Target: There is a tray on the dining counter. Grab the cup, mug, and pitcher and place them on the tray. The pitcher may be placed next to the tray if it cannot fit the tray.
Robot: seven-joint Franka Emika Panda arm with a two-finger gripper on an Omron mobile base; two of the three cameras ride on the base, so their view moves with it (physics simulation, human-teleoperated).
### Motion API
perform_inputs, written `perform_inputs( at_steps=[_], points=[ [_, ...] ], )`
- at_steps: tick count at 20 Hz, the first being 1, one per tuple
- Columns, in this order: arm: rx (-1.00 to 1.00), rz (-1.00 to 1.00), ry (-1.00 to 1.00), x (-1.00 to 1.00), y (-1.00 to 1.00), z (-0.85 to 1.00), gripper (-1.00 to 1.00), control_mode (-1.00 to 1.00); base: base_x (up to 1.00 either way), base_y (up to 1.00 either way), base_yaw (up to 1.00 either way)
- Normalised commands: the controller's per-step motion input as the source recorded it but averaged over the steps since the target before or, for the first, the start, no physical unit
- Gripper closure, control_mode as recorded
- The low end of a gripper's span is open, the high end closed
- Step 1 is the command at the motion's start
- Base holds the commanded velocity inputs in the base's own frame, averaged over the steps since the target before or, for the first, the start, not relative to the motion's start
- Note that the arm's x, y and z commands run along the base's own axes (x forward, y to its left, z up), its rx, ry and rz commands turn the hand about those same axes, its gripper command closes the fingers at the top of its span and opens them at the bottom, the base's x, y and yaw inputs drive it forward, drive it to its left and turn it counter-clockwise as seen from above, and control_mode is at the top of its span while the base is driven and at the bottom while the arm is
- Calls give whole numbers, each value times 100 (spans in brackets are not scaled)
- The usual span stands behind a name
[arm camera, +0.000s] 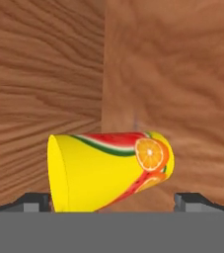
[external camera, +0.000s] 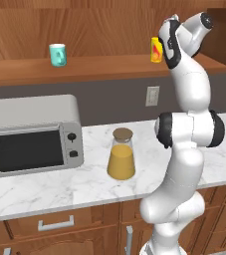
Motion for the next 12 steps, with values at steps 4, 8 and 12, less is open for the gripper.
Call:
perform_inputs(
  at_steps=[4, 8, 12],
  points=[
    [0, 3, 6, 18, -9, 0, -100, -100, 0, 0, 0],
    [0, 3, 11, 4, -3, 0, -100, -100, 0, 0, 0],
    [0, 2, 12, 1, 0, 0, -100, -100, 0, 0, 0]
  ],
)
